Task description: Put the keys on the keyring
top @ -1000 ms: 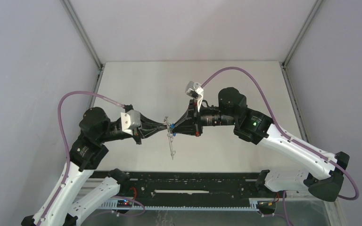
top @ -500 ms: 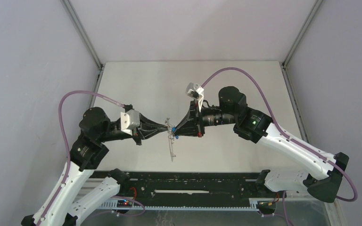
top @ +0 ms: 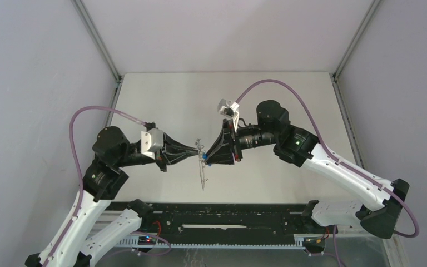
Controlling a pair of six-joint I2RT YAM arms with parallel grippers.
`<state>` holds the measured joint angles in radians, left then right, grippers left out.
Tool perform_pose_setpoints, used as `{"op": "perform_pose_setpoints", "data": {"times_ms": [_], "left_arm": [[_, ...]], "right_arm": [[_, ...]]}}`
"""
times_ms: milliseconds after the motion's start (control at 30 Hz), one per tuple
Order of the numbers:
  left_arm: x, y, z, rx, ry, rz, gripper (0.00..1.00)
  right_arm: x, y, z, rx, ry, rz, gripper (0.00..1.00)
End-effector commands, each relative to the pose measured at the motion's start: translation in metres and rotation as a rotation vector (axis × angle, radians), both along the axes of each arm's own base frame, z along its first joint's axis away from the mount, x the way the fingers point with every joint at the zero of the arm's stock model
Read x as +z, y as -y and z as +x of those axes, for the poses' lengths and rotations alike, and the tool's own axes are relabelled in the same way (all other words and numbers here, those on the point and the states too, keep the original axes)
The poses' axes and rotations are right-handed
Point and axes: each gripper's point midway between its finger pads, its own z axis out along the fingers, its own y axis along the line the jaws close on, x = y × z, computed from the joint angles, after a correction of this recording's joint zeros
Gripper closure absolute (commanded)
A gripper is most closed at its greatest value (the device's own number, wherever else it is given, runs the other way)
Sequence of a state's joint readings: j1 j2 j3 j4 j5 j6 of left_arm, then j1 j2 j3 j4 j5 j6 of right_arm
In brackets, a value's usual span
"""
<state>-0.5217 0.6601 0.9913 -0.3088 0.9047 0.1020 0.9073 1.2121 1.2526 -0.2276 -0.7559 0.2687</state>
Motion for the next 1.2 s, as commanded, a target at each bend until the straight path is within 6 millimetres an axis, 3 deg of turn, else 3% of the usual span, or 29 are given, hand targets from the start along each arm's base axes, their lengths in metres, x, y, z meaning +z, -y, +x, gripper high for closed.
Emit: {"op": "perform_pose_setpoints", "data": {"times_ms": [0,200,300,433,800,1167], "left_arm": [[0.013,0.001,-0.006,-0.029,0.049,-0.045,1.0],[0.012,0.002,-0.009,-0.045,0.037,-0.044,1.0],[0.012,0.002,-0.009,-0.049,0.028,-0.047,1.0],[0.011,0.003,-0.008,-0.052,0.013,-0.047,1.0],[0.011,0.003,-0.01,-0.056,0.005,-0.049,1.0],[0.012,0.003,-0.011,-0.056,0.005,-0.051,1.0]], "right_arm": [[0.007,0.005,0.0,0.006,0.013,-0.005,0.59],[0.051,0.026,0.027,-0.159,0.186,0.098,0.39],[0.076,0.03,0.032,-0.197,0.259,0.174,0.36],[0.095,0.02,0.023,-0.157,0.314,0.26,0.35],[0.088,-0.009,0.006,-0.048,0.336,0.285,0.36],[0.081,-0.016,-0.002,0.0,0.307,0.266,0.57]]}}
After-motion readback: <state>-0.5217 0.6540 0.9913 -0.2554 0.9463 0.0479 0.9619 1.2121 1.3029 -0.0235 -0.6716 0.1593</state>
